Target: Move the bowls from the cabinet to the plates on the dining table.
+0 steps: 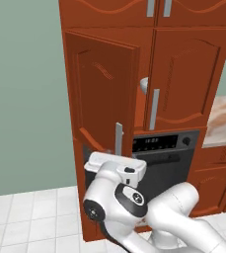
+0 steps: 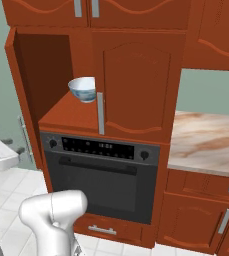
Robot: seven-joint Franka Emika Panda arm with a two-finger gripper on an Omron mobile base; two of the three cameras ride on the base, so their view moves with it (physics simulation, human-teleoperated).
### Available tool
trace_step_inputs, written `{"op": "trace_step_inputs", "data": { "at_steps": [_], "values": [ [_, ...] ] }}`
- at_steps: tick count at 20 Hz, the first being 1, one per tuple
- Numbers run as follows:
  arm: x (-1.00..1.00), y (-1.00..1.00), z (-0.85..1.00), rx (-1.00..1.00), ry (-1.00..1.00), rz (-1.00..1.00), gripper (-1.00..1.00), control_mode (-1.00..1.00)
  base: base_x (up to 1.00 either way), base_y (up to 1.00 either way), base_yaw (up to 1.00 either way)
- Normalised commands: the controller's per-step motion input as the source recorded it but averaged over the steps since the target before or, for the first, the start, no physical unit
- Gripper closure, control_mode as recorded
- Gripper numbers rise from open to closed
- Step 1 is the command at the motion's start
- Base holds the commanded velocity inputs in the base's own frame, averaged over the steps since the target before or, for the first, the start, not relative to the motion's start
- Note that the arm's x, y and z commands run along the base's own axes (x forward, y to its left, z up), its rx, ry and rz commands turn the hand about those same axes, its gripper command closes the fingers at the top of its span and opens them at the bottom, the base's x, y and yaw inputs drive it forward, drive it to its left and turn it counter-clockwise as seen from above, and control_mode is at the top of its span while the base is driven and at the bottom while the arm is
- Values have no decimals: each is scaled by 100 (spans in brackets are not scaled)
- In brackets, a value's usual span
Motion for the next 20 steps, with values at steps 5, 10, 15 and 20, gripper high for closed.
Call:
{"op": "trace_step_inputs", "data": {
  "at_steps": [5, 10, 15, 20],
  "values": [
    [-66, -9, 33, 0, 2, -3, -100, -100, 0, 0, 0],
    [-55, -41, 18, -1, 16, -1, -100, -100, 0, 0, 0],
    [-42, -49, 0, -6, 22, 0, -100, -100, 0, 0, 0],
    [-39, -45, -3, -6, 23, 5, -100, -100, 0, 0, 0]
  ]
}}
